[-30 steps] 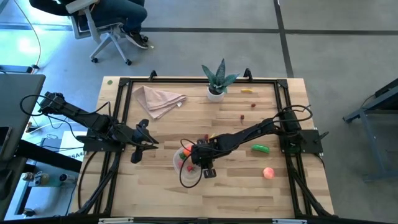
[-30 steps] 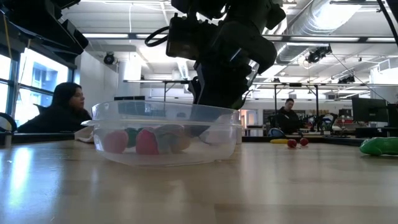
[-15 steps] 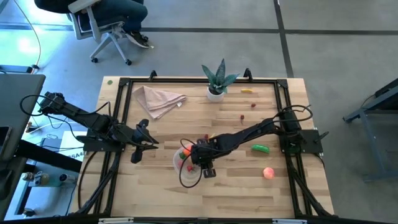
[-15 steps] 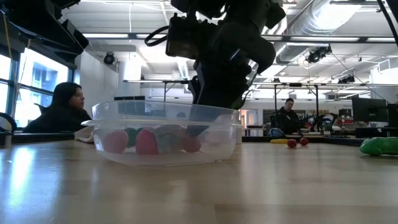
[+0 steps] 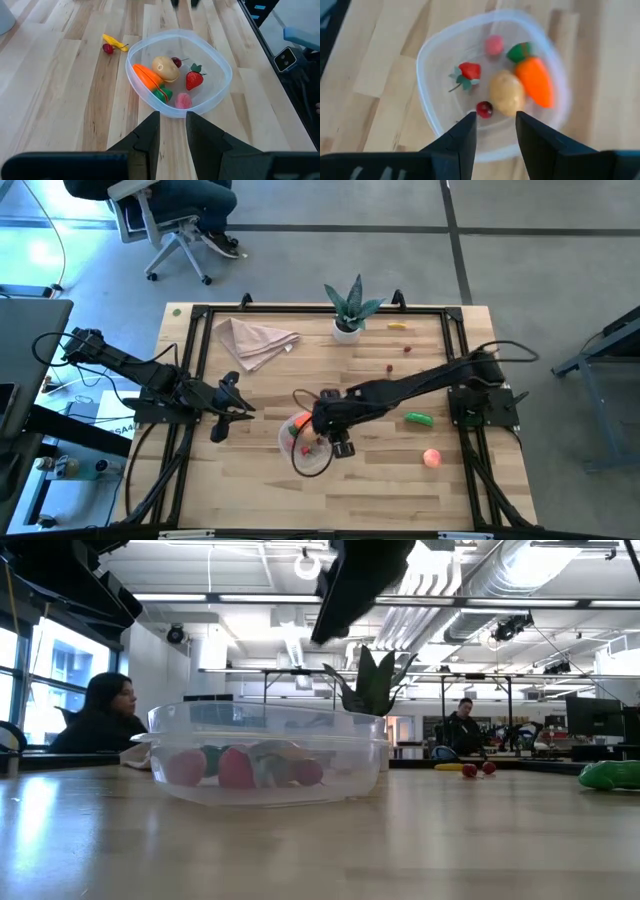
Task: Pick and placing Produce into tupperware
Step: Put the bottom corn into the transparent container
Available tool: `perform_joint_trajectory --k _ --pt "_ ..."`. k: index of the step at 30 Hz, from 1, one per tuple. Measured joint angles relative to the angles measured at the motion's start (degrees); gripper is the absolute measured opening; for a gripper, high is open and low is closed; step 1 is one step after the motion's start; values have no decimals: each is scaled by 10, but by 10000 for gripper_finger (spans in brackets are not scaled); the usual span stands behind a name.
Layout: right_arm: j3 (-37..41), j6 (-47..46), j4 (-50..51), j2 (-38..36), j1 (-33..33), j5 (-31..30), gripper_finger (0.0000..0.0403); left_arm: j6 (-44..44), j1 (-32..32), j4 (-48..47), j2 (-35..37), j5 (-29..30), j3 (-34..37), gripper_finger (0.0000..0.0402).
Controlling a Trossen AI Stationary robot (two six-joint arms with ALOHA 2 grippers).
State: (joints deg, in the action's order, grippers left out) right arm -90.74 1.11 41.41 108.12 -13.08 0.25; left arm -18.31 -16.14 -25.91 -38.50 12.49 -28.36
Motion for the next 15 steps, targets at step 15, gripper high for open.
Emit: perform_joint_trajectory --k 15 --pt "244 5 -108 -193 53 -46 129 0 0 0 0 0 0 83"
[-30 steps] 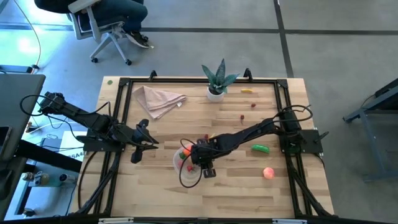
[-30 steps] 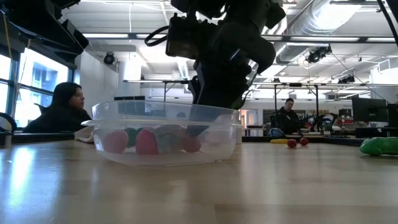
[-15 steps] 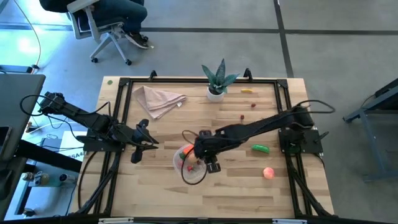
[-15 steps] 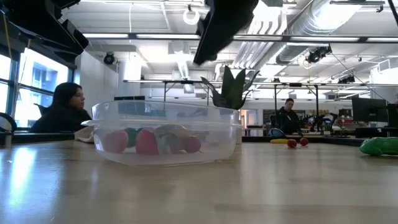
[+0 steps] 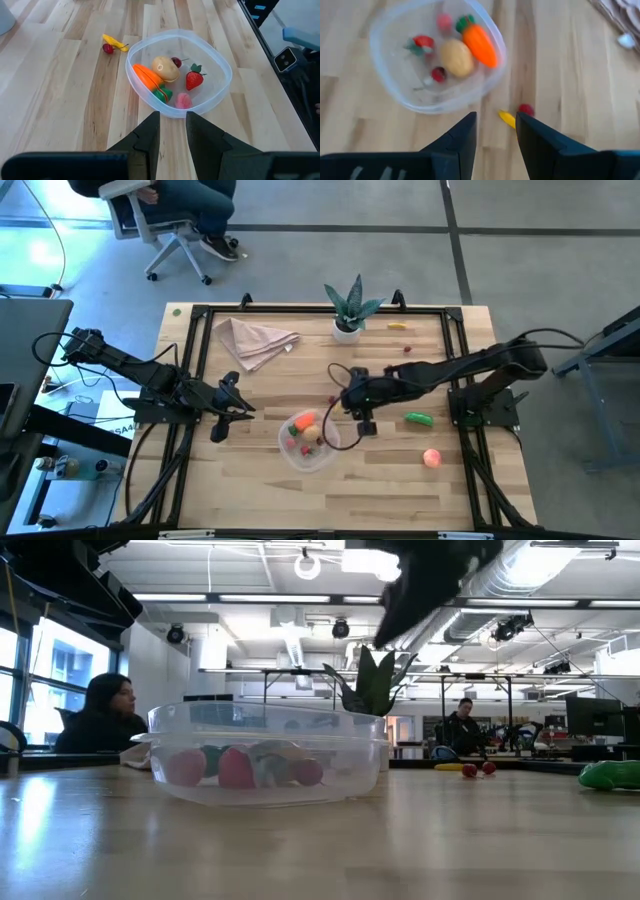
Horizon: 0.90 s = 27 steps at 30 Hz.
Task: Pick and placing Produce into tupperware
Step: Put the bottom corn into the transparent container
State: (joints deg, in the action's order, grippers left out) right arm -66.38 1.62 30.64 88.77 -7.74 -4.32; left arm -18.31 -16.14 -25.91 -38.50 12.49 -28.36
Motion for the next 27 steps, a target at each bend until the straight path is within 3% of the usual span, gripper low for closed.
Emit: perform_joint_trajectory --k 9,12,21,27 --pt "116 150 -128 5 58 1 129 0 0 0 0 0 0 83" --pt "118 150 -132 13 82 13 129 0 0 0 0 0 0 83" --pt "118 180 -129 16 156 139 129 0 0 0 0 0 0 83" --pt "99 211 -111 58 175 163 129 0 0 0 0 0 0 83"
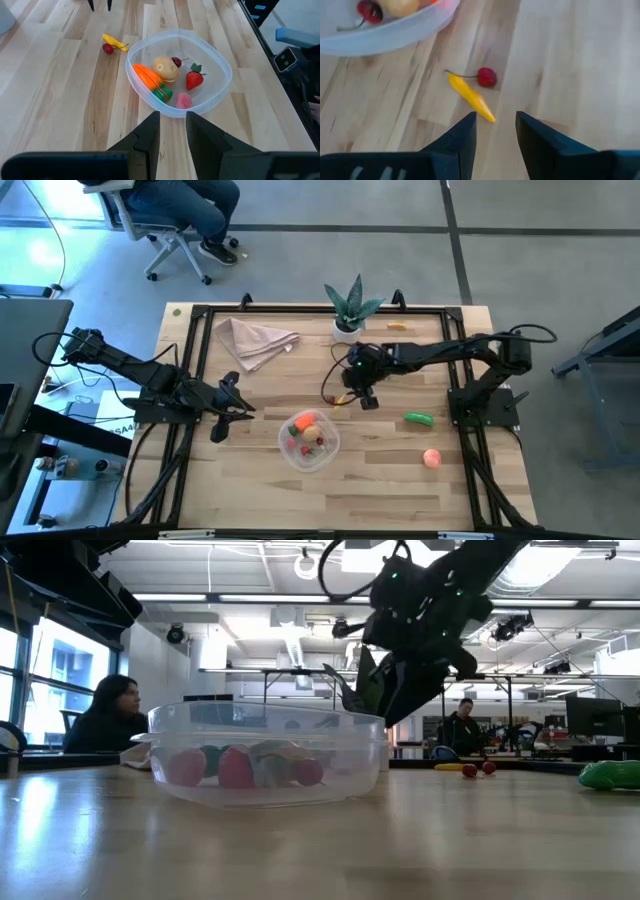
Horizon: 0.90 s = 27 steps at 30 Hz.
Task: Pick and placing Produce into tupperware
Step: Put the bottom corn into the transparent container
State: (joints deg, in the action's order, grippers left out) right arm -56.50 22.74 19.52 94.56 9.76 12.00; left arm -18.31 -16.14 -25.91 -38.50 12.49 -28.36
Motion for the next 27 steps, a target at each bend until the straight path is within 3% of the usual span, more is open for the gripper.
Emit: perform_joint_trajectory --k 6,15,27 --pt "-58 33 51 77 -7 11 129 0 0 0 0 0 0 83" --pt "-84 72 71 114 -27 17 129 0 0 0 0 0 0 83" --pt "-83 118 49 141 -39 -50 129 0 0 0 0 0 0 83"
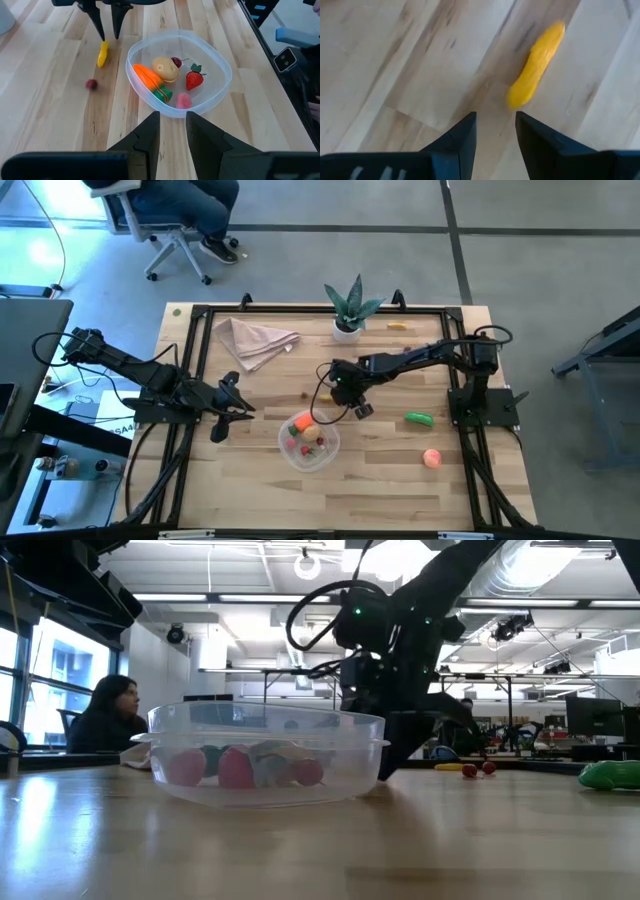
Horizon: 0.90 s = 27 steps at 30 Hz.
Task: Pick and placing Produce into tupperware
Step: Put the bottom corn into the transparent container
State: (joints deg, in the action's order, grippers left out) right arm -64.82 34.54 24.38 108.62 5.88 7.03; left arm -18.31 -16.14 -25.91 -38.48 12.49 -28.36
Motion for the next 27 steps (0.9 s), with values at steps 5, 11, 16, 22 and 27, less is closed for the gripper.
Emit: perform_joint_trajectory --k 5,11,16,22,27 --pt "0 0 -2 0 0 -2 129 0 0 0 0 0 0 83" --pt "-13 -49 -22 0 2 -3 129 0 0 0 0 0 0 83" --pt "-47 -76 -2 0 10 -14 129 0 0 0 0 0 0 83" --pt "-75 -97 -4 4 15 3 129 0 0 0 0 0 0 83" --pt "-84 -130 -1 35 16 3 129 0 0 0 0 0 0 83"
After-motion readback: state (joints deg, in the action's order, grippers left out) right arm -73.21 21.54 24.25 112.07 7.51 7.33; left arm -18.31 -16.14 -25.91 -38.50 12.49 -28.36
